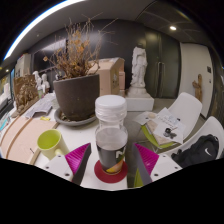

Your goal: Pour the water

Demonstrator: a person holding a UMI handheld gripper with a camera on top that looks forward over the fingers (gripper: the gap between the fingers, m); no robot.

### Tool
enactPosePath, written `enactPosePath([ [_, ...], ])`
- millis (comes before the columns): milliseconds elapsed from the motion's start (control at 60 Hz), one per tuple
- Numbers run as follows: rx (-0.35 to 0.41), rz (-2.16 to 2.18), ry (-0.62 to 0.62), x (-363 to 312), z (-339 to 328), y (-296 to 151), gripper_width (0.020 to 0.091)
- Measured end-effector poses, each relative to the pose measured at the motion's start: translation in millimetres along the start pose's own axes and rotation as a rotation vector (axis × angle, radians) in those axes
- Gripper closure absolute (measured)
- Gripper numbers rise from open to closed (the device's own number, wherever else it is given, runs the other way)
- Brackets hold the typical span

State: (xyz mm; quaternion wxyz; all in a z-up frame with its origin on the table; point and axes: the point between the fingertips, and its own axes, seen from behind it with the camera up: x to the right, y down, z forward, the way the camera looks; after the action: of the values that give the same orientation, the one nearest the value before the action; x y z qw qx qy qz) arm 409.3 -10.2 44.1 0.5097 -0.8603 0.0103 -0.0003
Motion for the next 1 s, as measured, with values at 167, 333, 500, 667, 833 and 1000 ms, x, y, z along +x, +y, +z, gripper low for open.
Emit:
enactPosePath([
  [167,-0.057,-0.011,0.041,-9.9,-56.1,-0.6,0.0247],
  [333,-0.121,-0.019,0.103,-45.5,-143.4,0.3,0.0247],
  [500,-0.122,-0.014,0.160,-92.0,-221.8,-4.1,0.0246],
  [667,-0.071,-0.006,0.218,-129.6,-270.2,-22.4,0.0244],
  [833,-0.056,-0.013,0.241,-158.6,-296.3,-27.4,0.0247],
  [1000,-0.073,-0.015,0.281,-173.8,-310.5,-15.3,0.0247],
])
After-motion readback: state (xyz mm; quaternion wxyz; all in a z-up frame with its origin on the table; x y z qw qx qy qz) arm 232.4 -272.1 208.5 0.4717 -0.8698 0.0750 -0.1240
